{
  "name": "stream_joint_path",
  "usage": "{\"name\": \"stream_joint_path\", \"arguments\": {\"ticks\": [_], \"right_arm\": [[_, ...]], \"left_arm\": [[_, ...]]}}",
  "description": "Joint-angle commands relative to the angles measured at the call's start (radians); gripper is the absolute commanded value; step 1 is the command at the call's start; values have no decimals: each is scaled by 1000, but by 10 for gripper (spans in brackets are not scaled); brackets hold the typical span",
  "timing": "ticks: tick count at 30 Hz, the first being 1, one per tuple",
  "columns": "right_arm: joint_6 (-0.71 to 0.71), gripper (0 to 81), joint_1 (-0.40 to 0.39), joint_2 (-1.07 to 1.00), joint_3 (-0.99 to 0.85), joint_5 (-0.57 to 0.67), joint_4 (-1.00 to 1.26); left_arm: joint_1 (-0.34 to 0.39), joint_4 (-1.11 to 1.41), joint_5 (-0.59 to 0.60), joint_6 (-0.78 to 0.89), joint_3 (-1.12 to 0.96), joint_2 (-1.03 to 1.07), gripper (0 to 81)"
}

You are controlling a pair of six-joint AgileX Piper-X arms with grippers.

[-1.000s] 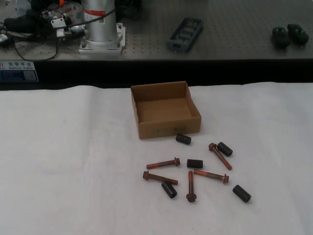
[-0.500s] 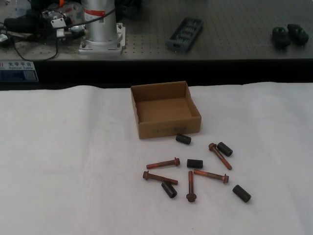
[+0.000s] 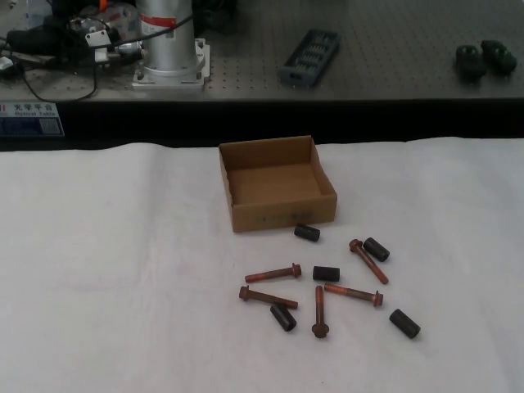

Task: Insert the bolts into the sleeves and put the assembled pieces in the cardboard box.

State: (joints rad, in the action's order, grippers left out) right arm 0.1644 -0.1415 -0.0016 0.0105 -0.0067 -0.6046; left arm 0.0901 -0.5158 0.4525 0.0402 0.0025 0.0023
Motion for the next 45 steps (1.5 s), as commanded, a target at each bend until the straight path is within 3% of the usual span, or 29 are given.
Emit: {"name": "stream_joint_path", "arguments": {"ticks": [1,6,10,15,20,23,27,33,39,45], "right_arm": [[-8,286,5,2,-11,0,5],[29,286,5,2,-11,0,9],[189,286,5,2,-11,0,46],[418,286,5,2,-11,7,59],[634,286,5,2,-11,48,103],[674,286,5,2,-11,112,127],[680,286,5,2,-11,160,127],[593,284,-1,2,-11,197,127],[512,284,-1,-157,-70,220,173],[369,284,-1,-417,-182,339,214]], "left_arm": [[-1,-83,4,-22,-3,-2,410],[-1,-81,10,-15,-3,-2,410],[-1,-79,119,55,-3,-2,410],[-1,37,271,319,-3,-2,410],[-1,205,275,667,-3,-2,410],[-1,199,264,718,-3,-2,410],[-1,196,266,810,-3,-2,443],[-1,196,267,814,-3,-2,687],[-1,208,267,814,-3,-2,692],[-1,289,267,814,-3,-2,692]]}}
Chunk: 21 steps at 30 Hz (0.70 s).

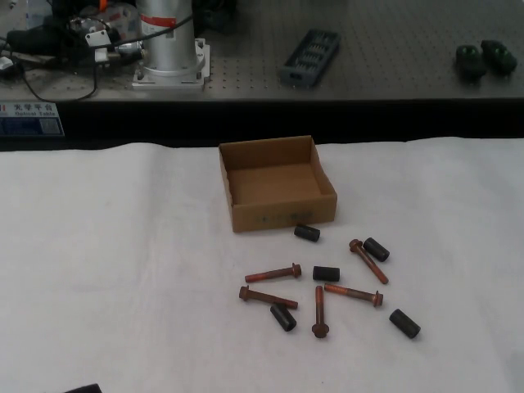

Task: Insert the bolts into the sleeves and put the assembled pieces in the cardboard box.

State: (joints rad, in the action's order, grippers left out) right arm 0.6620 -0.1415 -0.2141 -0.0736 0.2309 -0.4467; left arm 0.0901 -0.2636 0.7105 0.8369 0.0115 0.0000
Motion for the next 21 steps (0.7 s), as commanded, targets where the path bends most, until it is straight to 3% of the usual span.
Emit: {"name": "stream_joint_path", "arguments": {"ticks": [1,11,21], "right_arm": [[-151,284,-1,-248,-121,102,59],[-237,284,-14,-632,-323,254,57],[-259,284,-227,-949,-517,249,55]], "left_arm": [[-1,54,9,17,-11,0,692],[-1,86,9,17,-11,0,692],[-1,86,9,17,-11,0,692]]}}
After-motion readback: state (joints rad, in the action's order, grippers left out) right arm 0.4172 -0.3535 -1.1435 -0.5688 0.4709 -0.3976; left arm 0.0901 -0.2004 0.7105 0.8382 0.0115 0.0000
